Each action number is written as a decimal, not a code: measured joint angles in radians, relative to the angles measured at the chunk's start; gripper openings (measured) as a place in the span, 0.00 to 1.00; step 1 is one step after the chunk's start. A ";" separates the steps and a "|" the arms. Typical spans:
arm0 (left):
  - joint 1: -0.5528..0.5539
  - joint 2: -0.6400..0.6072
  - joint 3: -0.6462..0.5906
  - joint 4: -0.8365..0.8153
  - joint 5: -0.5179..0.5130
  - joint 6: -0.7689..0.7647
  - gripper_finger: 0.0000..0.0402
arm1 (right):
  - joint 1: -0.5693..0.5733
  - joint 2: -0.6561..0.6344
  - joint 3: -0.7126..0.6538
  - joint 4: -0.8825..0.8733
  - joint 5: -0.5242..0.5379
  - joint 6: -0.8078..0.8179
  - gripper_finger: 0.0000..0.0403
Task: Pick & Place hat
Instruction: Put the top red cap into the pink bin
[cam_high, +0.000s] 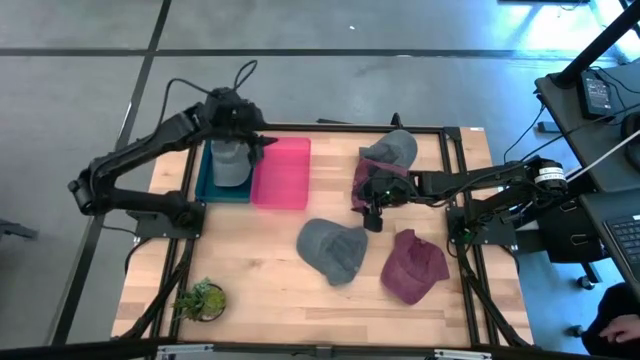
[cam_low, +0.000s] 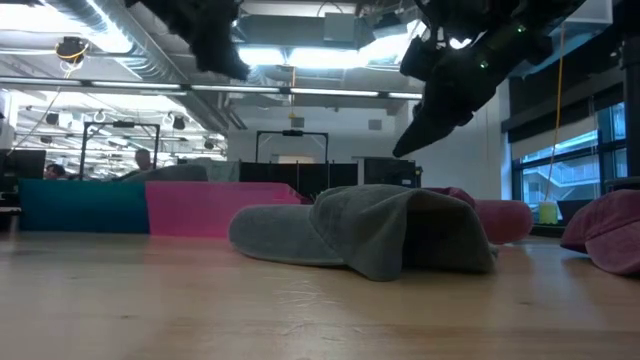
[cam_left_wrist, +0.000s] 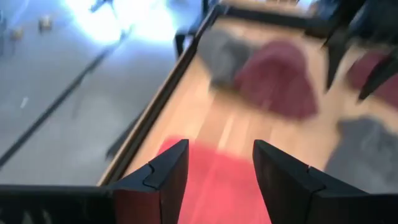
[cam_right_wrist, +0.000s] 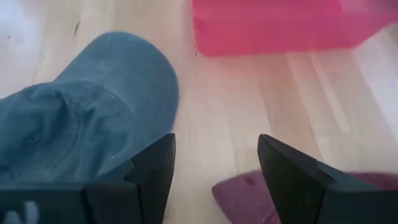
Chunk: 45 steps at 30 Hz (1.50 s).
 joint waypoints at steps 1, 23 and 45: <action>-0.021 0.000 -0.023 0.063 0.000 -0.014 0.43 | 0.000 0.000 0.000 -0.009 0.000 0.009 0.56; -0.309 -0.006 -0.478 0.882 -0.040 -0.247 0.43 | -0.073 0.000 0.000 -0.146 0.335 0.406 0.56; -0.336 -0.006 -0.483 0.922 -0.077 -0.245 0.44 | -0.291 0.000 0.000 -0.230 0.247 0.175 0.56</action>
